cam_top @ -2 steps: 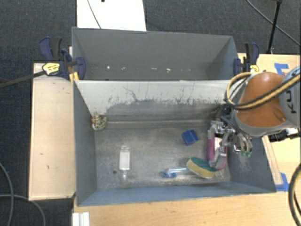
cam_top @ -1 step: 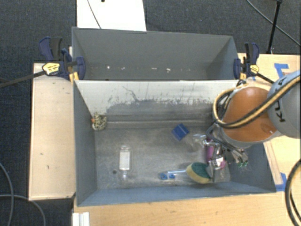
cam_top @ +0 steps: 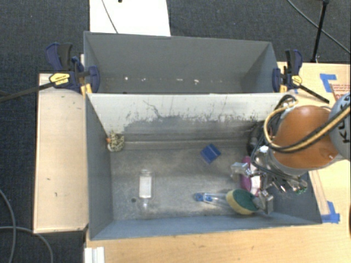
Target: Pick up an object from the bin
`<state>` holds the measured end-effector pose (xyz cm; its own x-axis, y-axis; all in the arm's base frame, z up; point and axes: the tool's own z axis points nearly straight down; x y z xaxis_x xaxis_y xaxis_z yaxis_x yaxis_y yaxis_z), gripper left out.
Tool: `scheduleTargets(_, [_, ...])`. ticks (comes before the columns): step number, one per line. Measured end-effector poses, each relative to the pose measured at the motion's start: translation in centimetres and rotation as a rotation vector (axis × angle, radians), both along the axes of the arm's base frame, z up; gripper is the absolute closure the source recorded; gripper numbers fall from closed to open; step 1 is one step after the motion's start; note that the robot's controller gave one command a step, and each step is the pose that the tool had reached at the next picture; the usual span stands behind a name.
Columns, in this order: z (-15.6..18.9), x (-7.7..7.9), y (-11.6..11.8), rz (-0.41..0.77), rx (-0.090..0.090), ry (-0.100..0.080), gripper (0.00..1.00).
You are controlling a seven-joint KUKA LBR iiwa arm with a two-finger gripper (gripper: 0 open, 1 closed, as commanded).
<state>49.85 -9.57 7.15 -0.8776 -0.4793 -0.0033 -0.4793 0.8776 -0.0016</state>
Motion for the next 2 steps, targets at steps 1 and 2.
scheduleTargets(1, [-0.1, -0.1, 0.0, -0.002, 0.001, 0.003, 1.00])
scheduleTargets(2, [7.2, 0.1, 0.0, -0.008, -0.001, -0.005, 1.00])
